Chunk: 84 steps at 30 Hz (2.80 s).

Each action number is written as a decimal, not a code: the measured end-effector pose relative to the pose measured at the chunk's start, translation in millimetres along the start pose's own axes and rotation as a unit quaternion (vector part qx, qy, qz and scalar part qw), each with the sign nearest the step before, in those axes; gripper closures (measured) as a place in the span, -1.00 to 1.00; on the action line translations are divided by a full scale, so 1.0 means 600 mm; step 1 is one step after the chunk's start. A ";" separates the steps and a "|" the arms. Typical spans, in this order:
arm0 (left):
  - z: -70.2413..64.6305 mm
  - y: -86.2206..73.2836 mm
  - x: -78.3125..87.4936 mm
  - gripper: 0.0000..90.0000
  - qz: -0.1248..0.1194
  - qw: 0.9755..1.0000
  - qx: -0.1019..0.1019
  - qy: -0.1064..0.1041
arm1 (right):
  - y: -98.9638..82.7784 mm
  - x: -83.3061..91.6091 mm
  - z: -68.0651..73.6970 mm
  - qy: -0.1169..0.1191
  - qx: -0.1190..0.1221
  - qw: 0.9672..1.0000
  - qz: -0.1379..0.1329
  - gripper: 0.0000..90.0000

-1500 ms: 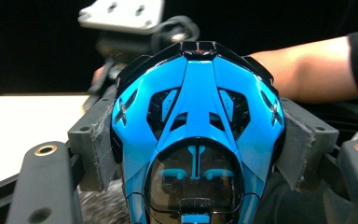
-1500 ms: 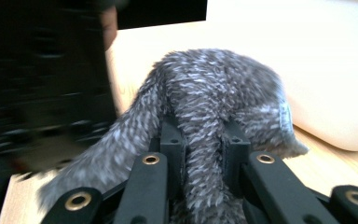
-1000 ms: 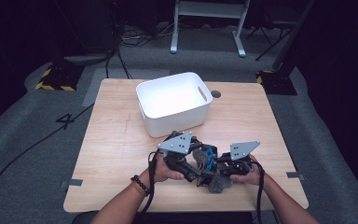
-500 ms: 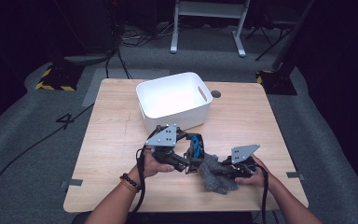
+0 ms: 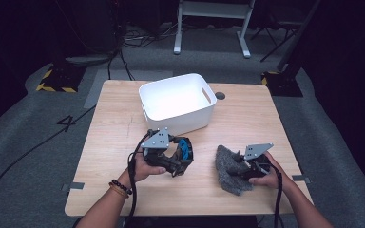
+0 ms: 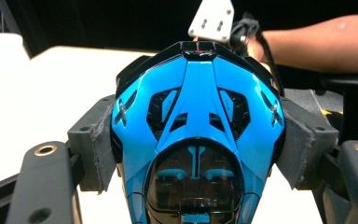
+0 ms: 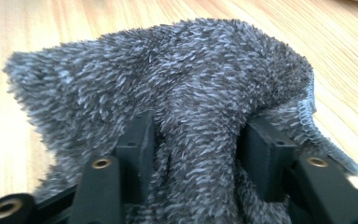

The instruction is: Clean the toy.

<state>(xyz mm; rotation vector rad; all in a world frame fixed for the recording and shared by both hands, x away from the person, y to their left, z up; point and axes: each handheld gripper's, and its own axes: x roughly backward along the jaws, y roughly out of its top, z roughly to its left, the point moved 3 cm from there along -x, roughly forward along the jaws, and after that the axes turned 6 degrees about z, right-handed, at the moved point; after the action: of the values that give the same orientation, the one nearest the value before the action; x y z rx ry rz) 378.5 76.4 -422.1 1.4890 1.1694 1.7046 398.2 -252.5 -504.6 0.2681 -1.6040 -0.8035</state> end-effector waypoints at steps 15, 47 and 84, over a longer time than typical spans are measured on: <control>0.017 -0.038 -0.016 -0.42 0.090 0.996 0.023 0.007 | -0.003 0.002 -0.002 -0.005 -0.002 1.000 0.007 -0.07; 0.021 -0.043 -0.181 -0.43 0.331 0.943 0.020 -0.006 | -0.001 -0.012 0.000 -0.008 0.001 1.000 0.027 -0.21; 0.019 -0.096 0.011 -0.64 0.167 0.980 0.049 0.095 | 0.028 0.043 -0.006 -0.038 -0.026 0.998 -0.047 -0.50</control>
<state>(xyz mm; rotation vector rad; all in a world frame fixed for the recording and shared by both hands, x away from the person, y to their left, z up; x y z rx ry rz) 381.4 110.2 -470.6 1.6885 1.1644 2.0782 400.4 -256.5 -474.1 0.2787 -1.6493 -0.9362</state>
